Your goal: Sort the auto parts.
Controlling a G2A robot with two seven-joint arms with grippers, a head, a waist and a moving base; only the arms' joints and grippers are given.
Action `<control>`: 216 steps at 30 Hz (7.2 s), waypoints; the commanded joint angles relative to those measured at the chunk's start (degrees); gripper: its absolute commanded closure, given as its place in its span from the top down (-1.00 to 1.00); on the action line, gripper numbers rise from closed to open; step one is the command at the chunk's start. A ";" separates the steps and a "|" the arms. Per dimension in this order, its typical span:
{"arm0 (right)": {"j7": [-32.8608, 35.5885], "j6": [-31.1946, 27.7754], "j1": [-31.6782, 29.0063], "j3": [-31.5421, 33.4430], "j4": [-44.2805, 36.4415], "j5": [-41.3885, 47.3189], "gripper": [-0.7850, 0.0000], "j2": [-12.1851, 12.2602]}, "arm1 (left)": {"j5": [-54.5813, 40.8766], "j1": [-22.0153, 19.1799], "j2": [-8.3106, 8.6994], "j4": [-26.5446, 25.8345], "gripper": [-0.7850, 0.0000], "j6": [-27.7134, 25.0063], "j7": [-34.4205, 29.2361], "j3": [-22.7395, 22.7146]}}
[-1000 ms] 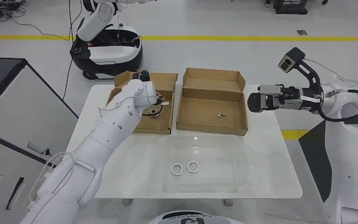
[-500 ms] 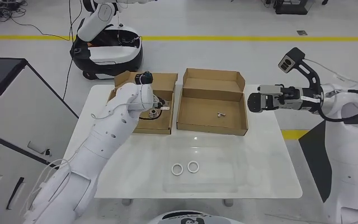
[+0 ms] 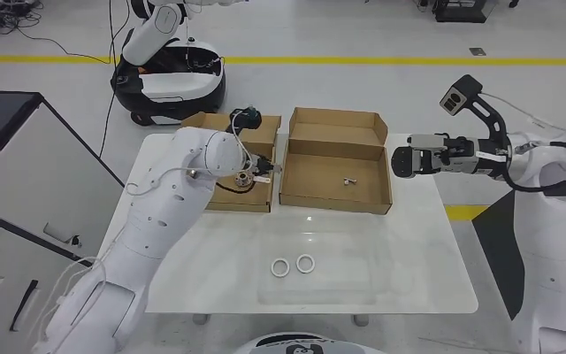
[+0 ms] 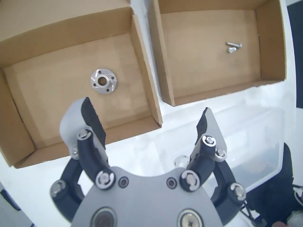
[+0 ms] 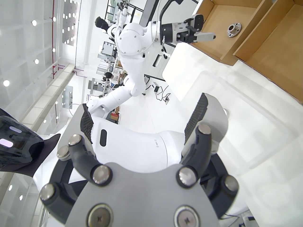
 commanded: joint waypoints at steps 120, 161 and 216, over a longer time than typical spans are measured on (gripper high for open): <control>0.00 0.00 0.00 0.00 0.00 0.00 1.00 0.00 | -11.82 -5.29 -3.48 1.38 0.28 -21.81 -5.57 34.14; 0.00 0.00 0.00 0.00 0.00 0.00 1.00 0.00 | -9.26 -6.57 -6.36 5.16 -0.36 -18.95 -5.69 36.09; 0.00 0.00 0.00 0.00 0.00 0.00 1.00 0.00 | -15.57 -10.34 -3.57 -9.01 -1.00 -16.98 -6.07 29.81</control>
